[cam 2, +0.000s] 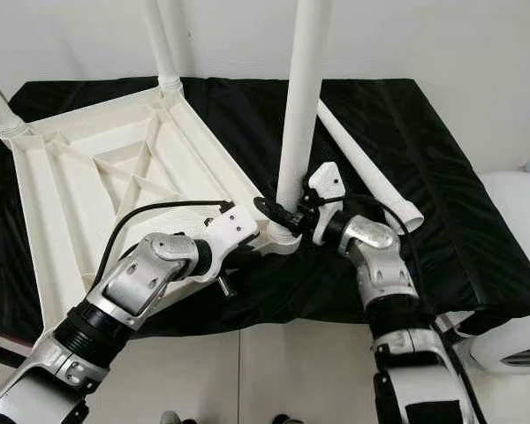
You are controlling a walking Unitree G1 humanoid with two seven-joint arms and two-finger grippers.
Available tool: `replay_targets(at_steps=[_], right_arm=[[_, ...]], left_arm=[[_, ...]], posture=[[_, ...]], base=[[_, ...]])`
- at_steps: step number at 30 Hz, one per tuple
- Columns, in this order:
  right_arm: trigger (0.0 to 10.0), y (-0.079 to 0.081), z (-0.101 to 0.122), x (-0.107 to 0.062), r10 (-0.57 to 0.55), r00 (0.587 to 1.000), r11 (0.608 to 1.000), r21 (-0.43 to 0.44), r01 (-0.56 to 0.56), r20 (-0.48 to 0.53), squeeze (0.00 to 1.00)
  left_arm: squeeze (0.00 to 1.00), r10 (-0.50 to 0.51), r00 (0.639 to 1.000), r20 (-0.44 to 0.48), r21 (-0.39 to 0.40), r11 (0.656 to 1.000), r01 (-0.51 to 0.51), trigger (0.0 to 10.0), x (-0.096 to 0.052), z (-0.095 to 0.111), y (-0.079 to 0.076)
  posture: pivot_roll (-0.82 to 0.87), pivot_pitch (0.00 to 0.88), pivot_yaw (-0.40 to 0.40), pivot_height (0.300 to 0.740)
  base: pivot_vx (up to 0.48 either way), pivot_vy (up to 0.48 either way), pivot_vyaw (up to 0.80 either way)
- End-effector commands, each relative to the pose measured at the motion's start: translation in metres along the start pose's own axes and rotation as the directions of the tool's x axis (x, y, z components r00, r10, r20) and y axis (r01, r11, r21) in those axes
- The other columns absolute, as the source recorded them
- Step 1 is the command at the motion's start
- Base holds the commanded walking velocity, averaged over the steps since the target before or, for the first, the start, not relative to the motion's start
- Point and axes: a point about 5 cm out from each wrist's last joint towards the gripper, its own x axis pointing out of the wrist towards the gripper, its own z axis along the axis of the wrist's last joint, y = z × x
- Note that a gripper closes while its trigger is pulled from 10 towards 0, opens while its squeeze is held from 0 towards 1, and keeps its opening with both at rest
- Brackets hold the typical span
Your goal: Building children table
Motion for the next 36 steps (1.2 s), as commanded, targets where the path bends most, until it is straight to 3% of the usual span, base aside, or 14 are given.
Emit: replay_targets(at_steps=[1,5,11,14,16,18,19,21,23,26,31,32,33,36], right_arm=[[0.0,0.006,-0.005,-0.001,-0.032,0.999,0.999,0.012,0.032,-0.015,0.0],[0.0,0.015,-0.007,0.005,-0.215,0.976,0.972,0.096,0.216,-0.011,0.0],[0.0,0.022,-0.007,0.01,-0.325,0.945,0.938,0.117,0.325,-0.015,0.0],[0.0,0.028,-0.009,0.016,-0.441,0.897,0.89,0.11,0.442,-0.04,0.0],[0.0,0.028,-0.009,0.016,-0.441,0.897,0.89,0.11,0.442,-0.04,0.0],[0.0,0.034,-0.01,0.018,-0.511,0.857,0.851,0.102,0.515,-0.062,0.0],[0.0,0.034,-0.01,0.018,-0.511,0.857,0.851,0.102,0.515,-0.062,0.0],[0.0,0.039,-0.014,0.02,-0.599,0.794,0.789,0.095,0.607,-0.102,0.0],[0.0,0.041,-0.016,0.021,-0.619,0.777,0.772,0.092,0.629,-0.115,0.0],[0.0,0.045,-0.019,0.023,-0.694,0.705,0.703,0.072,0.708,-0.149,0.0],[0.0,0.051,-0.021,0.028,-0.693,0.7,0.695,0.097,0.713,-0.172,0.0],[3.2,0.051,-0.021,0.027,-0.694,0.699,0.694,0.1,0.713,-0.17,0.0],[10.0,0.048,-0.022,0.025,-0.693,0.698,0.697,0.082,0.713,-0.177,0.0],[10.0,0.044,-0.024,0.02,-0.703,0.687,0.69,0.059,0.722,-0.186,0.0]], left_arm=[[0.0,0.03,0.999,-0.012,0.011,0.999,-0.03,10.0,-0.001,-0.002,0.003],[0.0,0.03,0.999,-0.012,0.012,0.999,-0.03,10.0,0.0,-0.002,0.004],[0.0,0.03,0.999,-0.01,0.015,0.999,-0.03,10.0,0.0,-0.001,0.005],[0.0,0.029,1.0,-0.01,0.017,0.999,-0.029,10.0,0.001,-0.001,0.005],[0.0,0.029,1.0,-0.01,0.017,0.999,-0.029,10.0,0.001,-0.001,0.005],[0.0,0.027,1.0,-0.01,0.017,0.999,-0.027,10.0,0.002,-0.002,0.004],[0.0,0.027,1.0,-0.01,0.017,0.999,-0.027,10.0,0.002,-0.002,0.004],[0.0,0.025,1.0,-0.01,0.015,1.0,-0.025,10.0,0.002,-0.002,0.004],[0.0,0.025,1.0,-0.01,0.014,1.0,-0.025,10.0,0.002,-0.002,0.003],[0.0,0.027,1.0,-0.01,0.013,1.0,-0.026,10.0,0.002,-0.003,0.004],[0.0,0.029,1.0,-0.01,0.015,0.999,-0.029,10.0,0.002,-0.003,0.004],[0.0,0.029,1.0,-0.009,0.016,0.999,-0.029,10.0,0.002,-0.003,0.004],[0.0,0.03,1.0,-0.009,0.017,0.999,-0.029,10.0,0.001,-0.003,0.004],[0.0,0.03,1.0,-0.009,0.017,0.999,-0.03,10.0,0.001,-0.004,0.004]], posture=[[-0.09,0.126,0.027,0.74],[-0.09,0.119,0.029,0.74],[-0.09,0.117,0.03,0.74],[-0.09,0.113,0.034,0.74],[-0.09,0.113,0.034,0.74],[-0.09,0.11,0.033,0.74],[-0.09,0.11,0.033,0.74],[-0.09,0.105,0.03,0.74],[-0.09,0.105,0.03,0.74],[-0.09,0.093,0.028,0.74],[-0.08,0.085,0.025,0.74],[-0.08,0.082,0.023,0.74],[-0.09,0.08,0.022,0.74],[-0.09,0.078,0.02,0.74]], base=[[0.0,0.0,0.0],[0.0,0.0,0.0],[0.0,0.0,0.0],[0.0,0.0,0.0],[0.0,0.0,0.0],[0.0,0.0,0.0],[0.0,0.0,0.0],[0.0,0.0,0.0],[0.0,0.0,0.0],[0.0,0.0,0.0],[0.0,0.0,0.0],[0.0,0.0,0.0],[0.0,0.0,0.0],[0.0,0.0,0.0]])
